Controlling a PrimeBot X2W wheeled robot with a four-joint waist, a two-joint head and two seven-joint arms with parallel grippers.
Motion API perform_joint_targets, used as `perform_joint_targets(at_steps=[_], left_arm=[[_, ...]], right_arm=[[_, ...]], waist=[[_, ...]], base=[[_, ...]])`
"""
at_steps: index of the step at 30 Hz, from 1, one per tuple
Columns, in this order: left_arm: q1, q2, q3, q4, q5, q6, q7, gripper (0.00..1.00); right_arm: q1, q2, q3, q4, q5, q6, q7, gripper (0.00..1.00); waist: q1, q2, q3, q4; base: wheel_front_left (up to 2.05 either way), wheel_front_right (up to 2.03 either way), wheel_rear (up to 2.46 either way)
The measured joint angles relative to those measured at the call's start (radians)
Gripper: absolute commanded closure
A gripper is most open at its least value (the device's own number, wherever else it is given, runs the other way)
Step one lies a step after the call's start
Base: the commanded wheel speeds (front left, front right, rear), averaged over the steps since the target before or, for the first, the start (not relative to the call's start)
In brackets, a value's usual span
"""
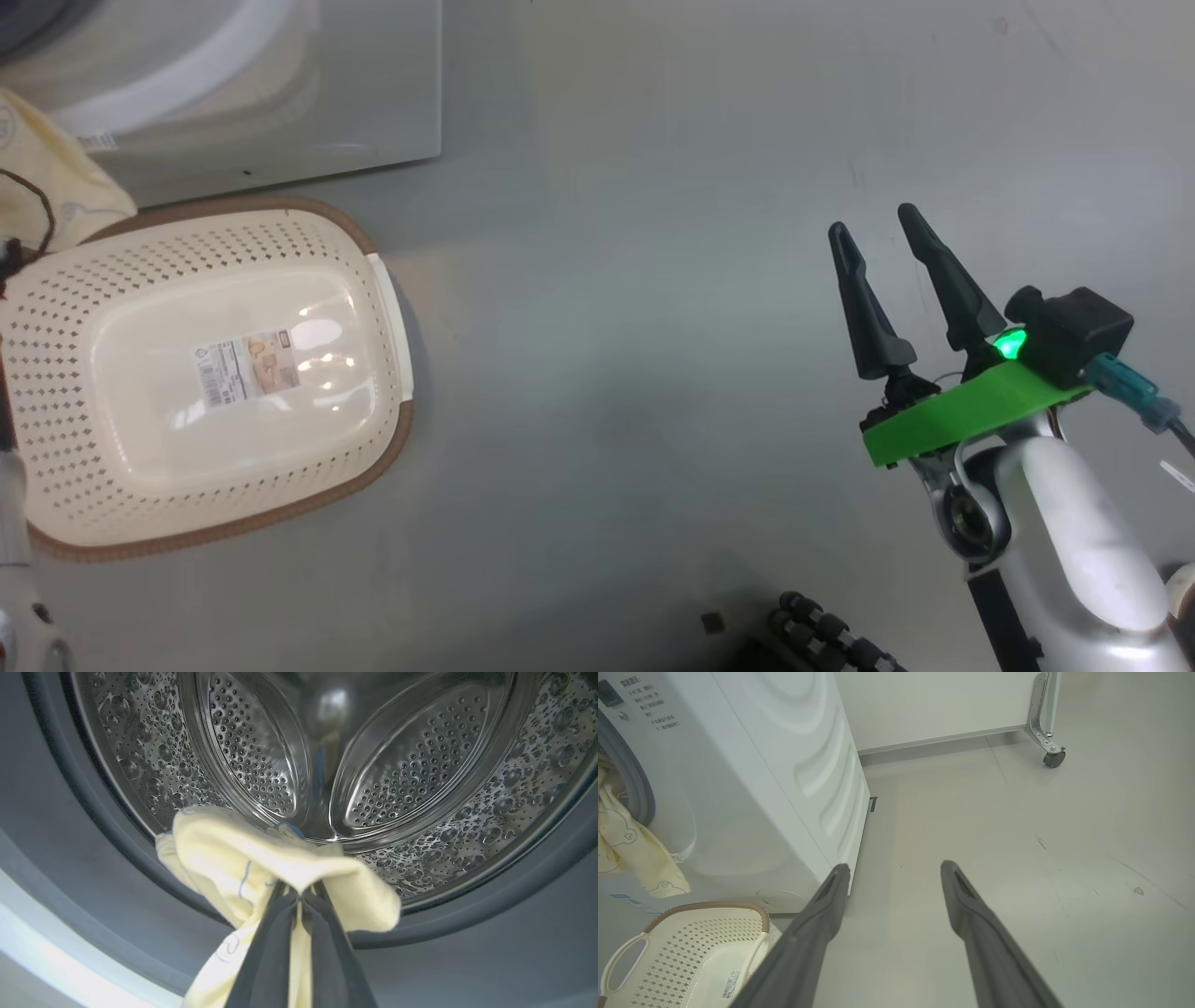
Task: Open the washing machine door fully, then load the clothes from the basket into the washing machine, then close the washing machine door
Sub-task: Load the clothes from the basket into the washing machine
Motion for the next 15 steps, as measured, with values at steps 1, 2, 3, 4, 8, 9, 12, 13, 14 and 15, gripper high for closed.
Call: perform_joint_targets(at_steps=[1, 2, 3, 4, 8, 9, 12, 13, 14, 15], left_arm=[[-0.018, 0.008, -0.001, 0.0, 0.0, -0.002, 0.01, 1.0], [-0.036, 0.017, -0.002, 0.001, 0.0, -0.007, 0.021, 1.0], [-0.056, 0.03, -0.007, 0.001, 0.002, -0.007, 0.034, 1.0], [-0.076, 0.041, -0.01, 0.002, 0.005, -0.008, 0.045, 1.0], [-0.166, 0.087, -0.024, 0.02, 0.009, -0.011, 0.1, 1.0], [-0.19, 0.099, -0.028, 0.027, 0.009, -0.016, 0.113, 1.0], [-0.269, 0.129, -0.037, 0.047, 0.019, -0.016, 0.143, 1.0], [-0.297, 0.14, -0.042, 0.057, 0.023, -0.016, 0.151, 1.0], [-0.325, 0.15, -0.049, 0.067, 0.029, -0.017, 0.16, 1.0], [-0.353, 0.16, -0.055, 0.079, 0.033, -0.018, 0.167, 1.0]], right_arm=[[0.0, 0.0, 0.0, 0.0, 0.0, 0.0, 0.0, 0.0], [0.0, 0.0, 0.0, 0.0, 0.0, 0.0, 0.0, 0.0], [0.0, 0.0, 0.002, -0.001, 0.0, 0.0, 0.0, 0.0], [0.0, 0.001, 0.004, -0.001, 0.0, 0.0, 0.0, 0.0], [-0.003, 0.004, 0.015, -0.001, 0.011, 0.0, 0.0, 0.0], [-0.004, 0.005, 0.017, -0.001, 0.011, 0.0, 0.0, 0.0], [-0.008, 0.008, 0.021, -0.001, 0.021, 0.0, 0.0, 0.0], [-0.01, 0.009, 0.024, -0.001, 0.024, 0.0, 0.0, 0.0], [-0.013, 0.009, 0.027, -0.001, 0.027, 0.0, 0.0, 0.0], [-0.017, 0.01, 0.032, -0.001, 0.028, 0.0, 0.0, 0.0]], waist=[[0.0, 0.0, 0.004, -0.002], [0.0, 0.0, 0.01, -0.003], [0.0, 0.0, 0.016, -0.005], [0.0, 0.0, 0.023, -0.008], [0.0001, 0.0, 0.055, -0.018], [0.0001, 0.0, 0.065, -0.021], [0.0001, 0.0, 0.092, -0.031], [0.0002, 0.0, 0.101, -0.035], [0.0002, 0.0, 0.11, -0.039], [0.0002, 0.0, 0.119, -0.044]], base=[[0.0, 0.0, 0.0], [0.0, 0.0, 0.0], [0.0, 0.0, 0.0], [0.0, 0.0, 0.0], [0.0, 0.0, 0.0], [0.0, 0.0, 0.0], [0.0, 0.0, 0.0], [0.0, 0.0, 0.0], [0.0, 0.0, 0.0], [0.0, 0.0, 0.0]])
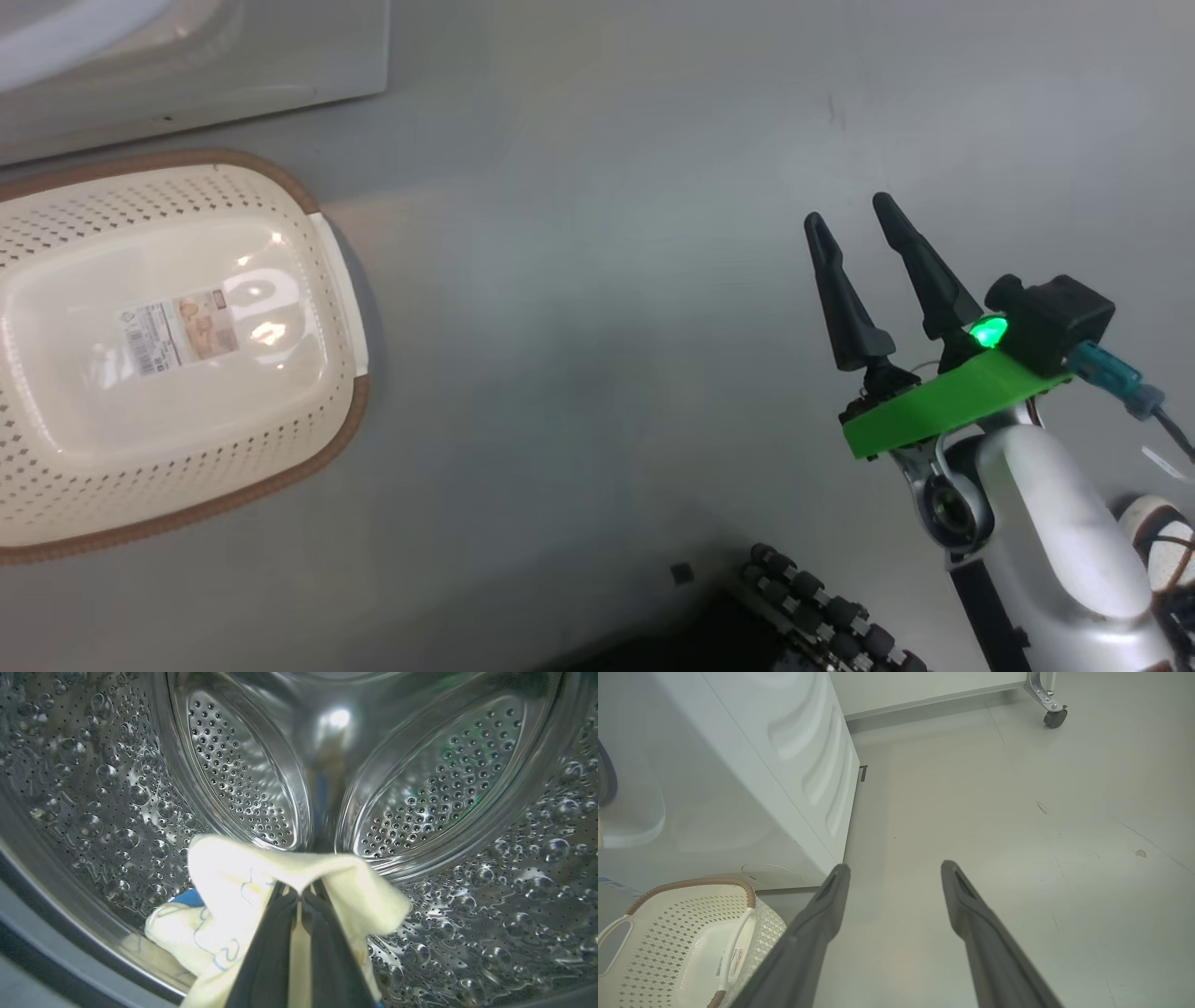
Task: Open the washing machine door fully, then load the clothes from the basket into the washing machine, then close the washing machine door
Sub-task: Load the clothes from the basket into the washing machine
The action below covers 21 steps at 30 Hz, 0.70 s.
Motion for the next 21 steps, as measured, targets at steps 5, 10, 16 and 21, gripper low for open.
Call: perform_joint_targets(at_steps=[5, 10, 16, 21], left_arm=[[-0.189, 0.051, -0.06, 0.052, 0.042, -0.009, -0.007, 1.0], [-0.36, 0.068, -0.069, 0.067, 0.051, -0.008, -0.13, 1.0], [-0.392, 0.079, -0.107, 0.185, 0.082, -0.008, -0.143, 1.0], [-0.388, 0.078, -0.131, 0.277, 0.085, -0.008, -0.133, 1.0]], right_arm=[[-0.046, 0.004, 0.033, -0.006, 0.022, 0.0, 0.0, 0.0], [-0.067, 0.005, 0.062, -0.03, 0.065, 0.0, 0.0, 0.0], [-0.067, 0.005, 0.072, -0.03, 0.076, 0.0, 0.0, 0.0], [-0.068, 0.006, 0.076, -0.03, 0.078, 0.0, 0.0, 0.0]], waist=[[0.0001, 0.0, 0.052, -0.036], [0.0, 0.0, 0.087, -0.067], [0.0, 0.0, 0.103, -0.079], [-0.0001, 0.0, 0.11, -0.08]], base=[[0.0, 0.0, 0.0], [0.0, 0.0, 0.0], [0.0, 0.0, 0.0], [0.0, 0.0, 0.0]])
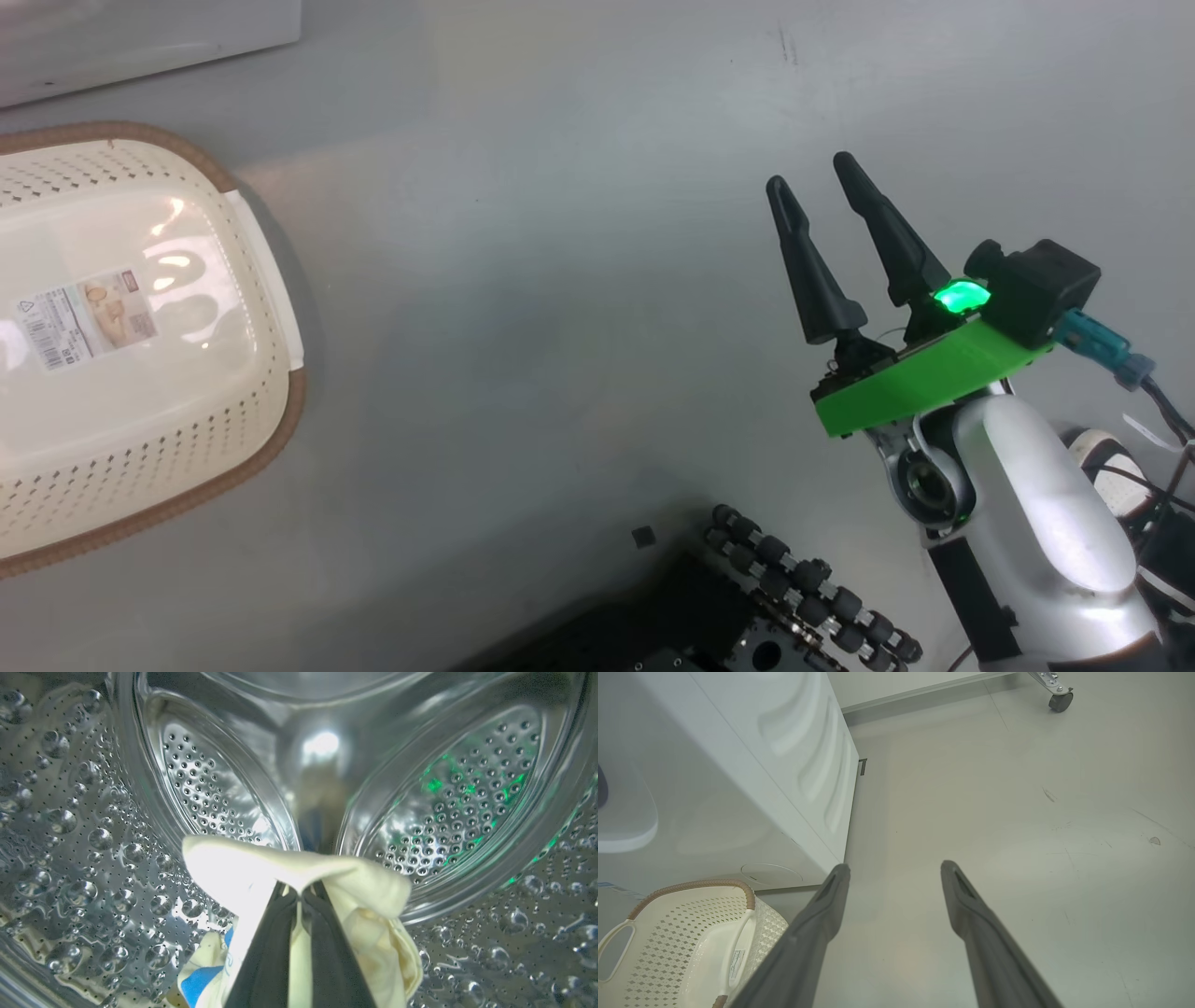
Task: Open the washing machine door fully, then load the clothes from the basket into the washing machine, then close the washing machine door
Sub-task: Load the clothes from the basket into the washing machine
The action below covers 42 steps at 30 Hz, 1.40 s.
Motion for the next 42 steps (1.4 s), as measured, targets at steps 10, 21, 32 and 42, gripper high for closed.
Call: perform_joint_targets(at_steps=[10, 21, 32, 42], left_arm=[[-0.006, 0.003, -0.04, 0.113, 0.023, 0.009, 0.007, 1.0], [-0.035, 0.005, -0.072, 0.184, 0.031, 0.009, -0.012, 0.0], [-0.001, -0.012, -0.088, 0.235, 0.005, -0.005, -0.054, 0.0], [0.117, -0.057, -0.12, 0.253, -0.029, -0.019, -0.065, 0.0]], right_arm=[[-0.013, 0.0, 0.007, 0.001, 0.011, 0.0, 0.0, 0.0], [-0.02, 0.0, 0.006, 0.002, 0.018, 0.0, 0.0, 0.0], [-0.019, 0.0, -0.027, 0.006, -0.007, 0.0, 0.0, 0.0], [-0.012, 0.0, -0.067, 0.007, -0.059, 0.0, 0.0, 0.0]], waist=[[0.0, 0.0, 0.014, -0.009], [0.0, 0.0, 0.014, -0.013], [0.0, 0.0001, -0.035, 0.018], [0.0, 0.0, -0.105, 0.082]], base=[[0.0, 0.0, 0.0], [0.0, 0.0, 0.0], [0.0, 0.0, 0.0], [0.0, 0.0, 0.0]])
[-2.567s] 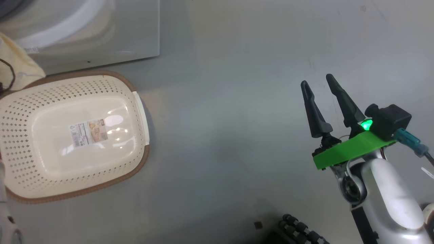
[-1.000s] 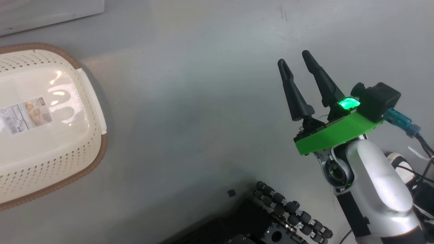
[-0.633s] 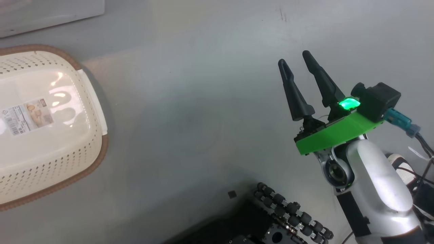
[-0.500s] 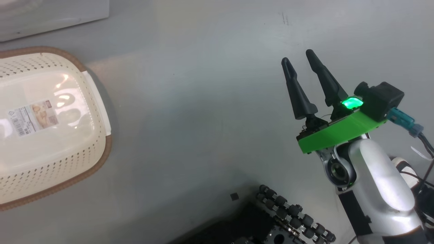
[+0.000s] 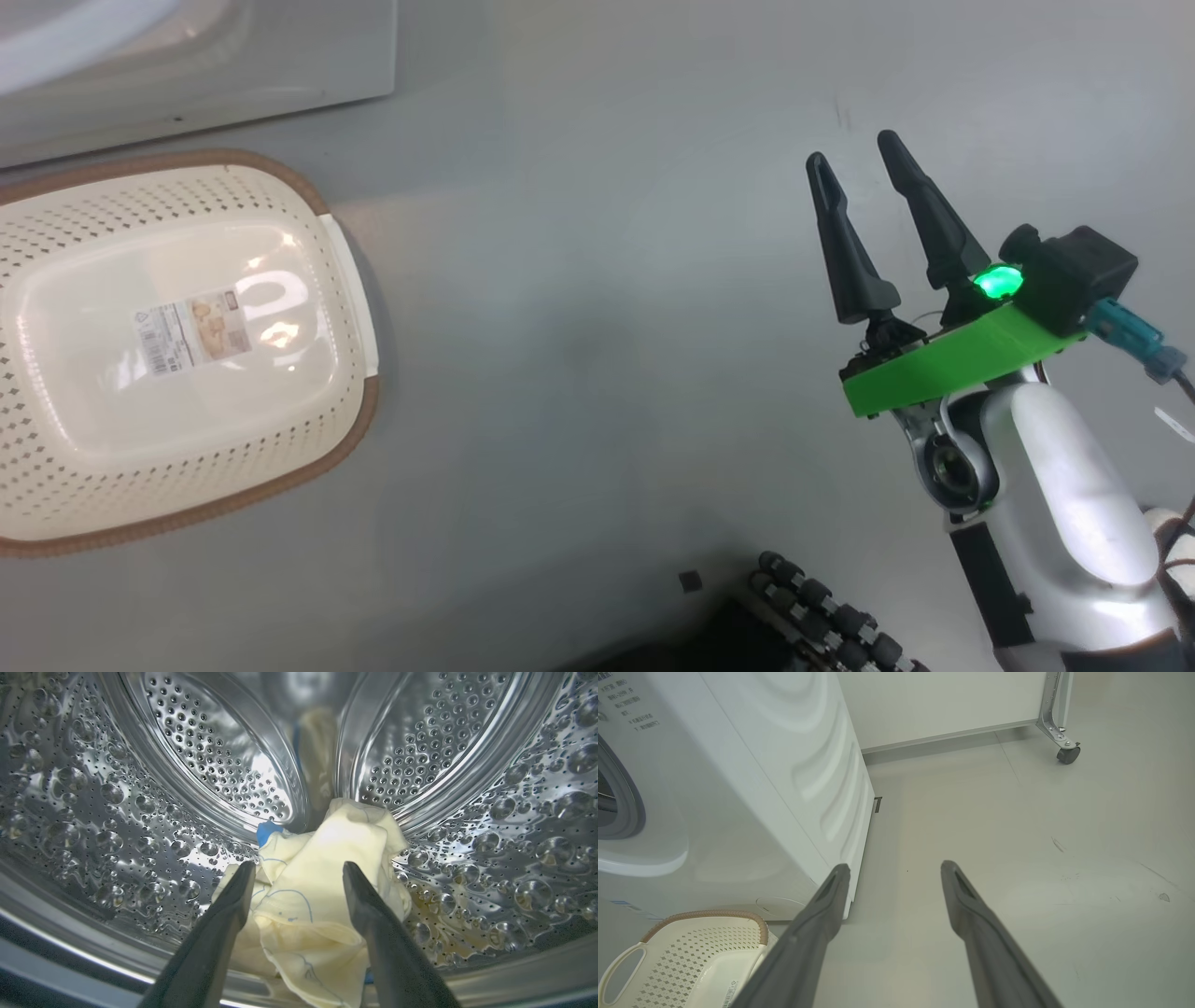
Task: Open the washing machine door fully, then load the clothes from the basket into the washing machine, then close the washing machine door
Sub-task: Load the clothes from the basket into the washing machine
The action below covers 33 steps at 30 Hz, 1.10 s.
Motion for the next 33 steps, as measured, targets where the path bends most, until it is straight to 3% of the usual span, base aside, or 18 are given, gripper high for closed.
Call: perform_joint_targets(at_steps=[15, 26, 33], left_arm=[[0.281, -0.063, -0.087, -0.044, -0.116, -0.007, -0.008, 0.0], [0.599, -0.095, -0.171, -0.224, -0.291, -0.007, -0.009, 0.0], [0.79, -0.103, -0.168, -0.355, -0.347, -0.007, -0.009, 0.0]], right_arm=[[0.07, -0.018, -0.042, 0.013, -0.04, 0.0, 0.0, 0.0], [0.148, -0.043, -0.06, 0.014, -0.059, 0.0, 0.0, 0.0], [0.201, -0.046, -0.063, 0.018, -0.069, 0.0, 0.0, 0.0]], waist=[[-0.0001, 0.0, -0.163, 0.071], [-0.0001, 0.0, -0.318, 0.112], [-0.0002, 0.0, -0.417, 0.136]], base=[[0.0, 0.0, 0.0], [0.0, 0.0, 0.0], [0.0, 0.0, 0.0]])
